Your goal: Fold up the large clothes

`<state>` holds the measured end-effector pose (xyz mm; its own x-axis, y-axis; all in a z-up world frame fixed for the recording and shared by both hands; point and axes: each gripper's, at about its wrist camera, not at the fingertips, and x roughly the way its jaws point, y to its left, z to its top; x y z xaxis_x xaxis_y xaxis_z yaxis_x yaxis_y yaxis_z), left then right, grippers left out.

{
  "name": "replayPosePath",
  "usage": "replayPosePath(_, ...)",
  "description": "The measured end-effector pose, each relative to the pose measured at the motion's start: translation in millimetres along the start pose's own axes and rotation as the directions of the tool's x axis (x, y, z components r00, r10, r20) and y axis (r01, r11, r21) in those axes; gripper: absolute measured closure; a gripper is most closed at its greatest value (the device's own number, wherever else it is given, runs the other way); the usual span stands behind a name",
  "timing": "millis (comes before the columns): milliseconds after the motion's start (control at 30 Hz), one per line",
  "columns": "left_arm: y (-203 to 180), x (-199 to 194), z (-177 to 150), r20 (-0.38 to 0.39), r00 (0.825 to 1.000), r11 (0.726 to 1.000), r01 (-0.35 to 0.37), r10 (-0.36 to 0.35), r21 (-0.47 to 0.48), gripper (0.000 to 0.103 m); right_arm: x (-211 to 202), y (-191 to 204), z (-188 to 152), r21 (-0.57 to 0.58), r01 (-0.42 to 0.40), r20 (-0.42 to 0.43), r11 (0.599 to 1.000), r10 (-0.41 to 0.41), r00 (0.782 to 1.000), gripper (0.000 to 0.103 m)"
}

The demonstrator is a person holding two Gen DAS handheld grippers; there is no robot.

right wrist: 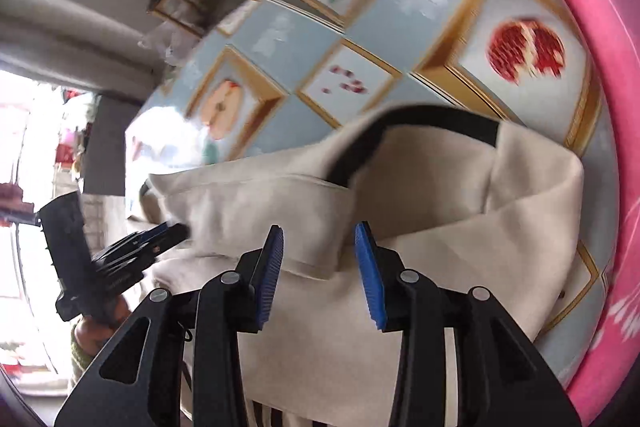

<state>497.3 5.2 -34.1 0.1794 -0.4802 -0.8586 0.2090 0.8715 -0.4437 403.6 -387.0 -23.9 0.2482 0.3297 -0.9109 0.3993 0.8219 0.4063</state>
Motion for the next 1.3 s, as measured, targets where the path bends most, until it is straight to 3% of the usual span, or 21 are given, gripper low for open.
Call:
replayPosePath(300,18.9,6.5,6.1,-0.021,0.993,0.987,0.111,-0.114,-0.113,0.075,25.2,-2.9,-1.3,0.094,-0.195,-0.104,0.976,0.204,0.973,0.066)
replayPosePath(467,17.8,7.5,8.2,-0.048,0.991,0.988,0.122,-0.126,-0.091,0.073,21.5,-1.7,-9.2,0.073,-0.219,-0.137,0.973,0.227,0.964,0.066)
replayPosePath(633,13.4,5.1,5.7,-0.064,0.992,0.993,0.110,-0.112,-0.039,0.072,21.2,-20.6,-0.2,0.184,-0.265,-0.096,0.947,0.285,0.954,0.066)
replayPosePath(733,7.9,4.2,3.1,-0.068,0.994,0.996,0.087,-0.087,0.002,0.072,33.7,-18.7,-0.9,0.213,-0.257,-0.126,0.943,0.287,0.949,0.064)
replayPosePath(867,-1.7,1.3,-2.5,-0.058,0.998,0.997,0.026,-0.022,0.070,0.072,36.5,-1.8,-11.9,0.116,-0.195,-0.144,0.974,0.211,0.967,0.064)
replayPosePath(933,-9.2,0.6,-7.1,-0.044,0.999,0.992,-0.024,0.029,0.124,0.072,31.1,7.6,-16.8,0.033,-0.157,-0.133,0.987,0.160,0.978,0.075)
replayPosePath(1000,-20.8,1.7,-13.4,-0.012,0.994,0.973,-0.101,0.106,0.208,0.079,29.5,21.0,-23.8,-0.093,-0.070,-0.124,0.993,0.058,0.991,0.085)
replayPosePath(1067,-33.1,4.3,-19.3,0.033,0.983,0.940,-0.182,0.180,0.287,0.082,32.0,33.2,-29.4,-0.208,0.044,-0.096,0.977,-0.065,0.993,0.091)
replayPosePath(1200,-52.2,8.0,-19.9,0.128,0.949,0.867,-0.316,0.289,0.385,0.089,34.9,62.3,-25.5,-0.353,0.219,-0.001,0.910,-0.234,0.972,0.094)
replayPosePath(1233,-53.7,9.5,-16.4,0.145,0.942,0.858,-0.337,0.304,0.388,0.090,35.7,68.8,-22.3,-0.369,0.250,0.024,0.895,-0.260,0.965,0.094)
replayPosePath(1300,-50.7,11.1,-5.0,0.154,0.937,0.867,-0.348,0.313,0.355,0.093,37.6,78.4,-11.4,-0.377,0.292,0.059,0.879,-0.291,0.955,0.095)
